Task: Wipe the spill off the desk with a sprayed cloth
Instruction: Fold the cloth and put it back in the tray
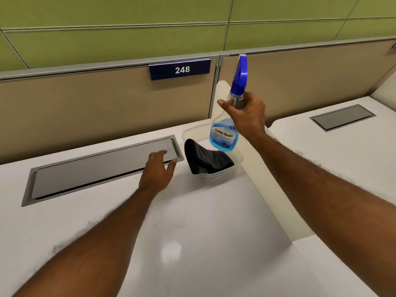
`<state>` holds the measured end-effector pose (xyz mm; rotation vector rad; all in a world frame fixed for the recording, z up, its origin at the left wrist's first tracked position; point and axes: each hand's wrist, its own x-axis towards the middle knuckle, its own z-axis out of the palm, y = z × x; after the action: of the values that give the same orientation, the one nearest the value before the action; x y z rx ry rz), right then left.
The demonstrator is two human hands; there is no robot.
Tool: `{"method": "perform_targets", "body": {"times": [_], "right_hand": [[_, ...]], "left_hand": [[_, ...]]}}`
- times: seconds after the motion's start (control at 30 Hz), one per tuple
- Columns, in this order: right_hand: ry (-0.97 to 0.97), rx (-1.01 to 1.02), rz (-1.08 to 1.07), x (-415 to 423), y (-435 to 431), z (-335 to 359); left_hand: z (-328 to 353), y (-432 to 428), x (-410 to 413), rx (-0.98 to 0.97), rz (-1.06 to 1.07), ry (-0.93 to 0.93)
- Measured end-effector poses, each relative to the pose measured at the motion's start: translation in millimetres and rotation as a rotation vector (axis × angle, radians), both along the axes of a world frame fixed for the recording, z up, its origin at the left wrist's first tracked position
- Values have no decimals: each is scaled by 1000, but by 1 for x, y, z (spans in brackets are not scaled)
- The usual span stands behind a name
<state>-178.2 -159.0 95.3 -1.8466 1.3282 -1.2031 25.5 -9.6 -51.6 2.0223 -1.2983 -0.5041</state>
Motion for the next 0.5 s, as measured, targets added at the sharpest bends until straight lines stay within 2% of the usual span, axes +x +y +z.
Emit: {"method": "perform_targets", "body": {"times": [0.2,0.3,0.37,0.5], "right_hand": [[-45,79,57,21,-26,-28],[24,121,152,29,-38,-43],[43,131,180,34,-45,-51],[29,167,216,44,-56,-61]], "left_hand": [[21,-77,-3,212,86,606],[22,-90,-9,287,87,780],[21,-95,-15,291,95,845],[12,-103,-19,234,122,815]]}}
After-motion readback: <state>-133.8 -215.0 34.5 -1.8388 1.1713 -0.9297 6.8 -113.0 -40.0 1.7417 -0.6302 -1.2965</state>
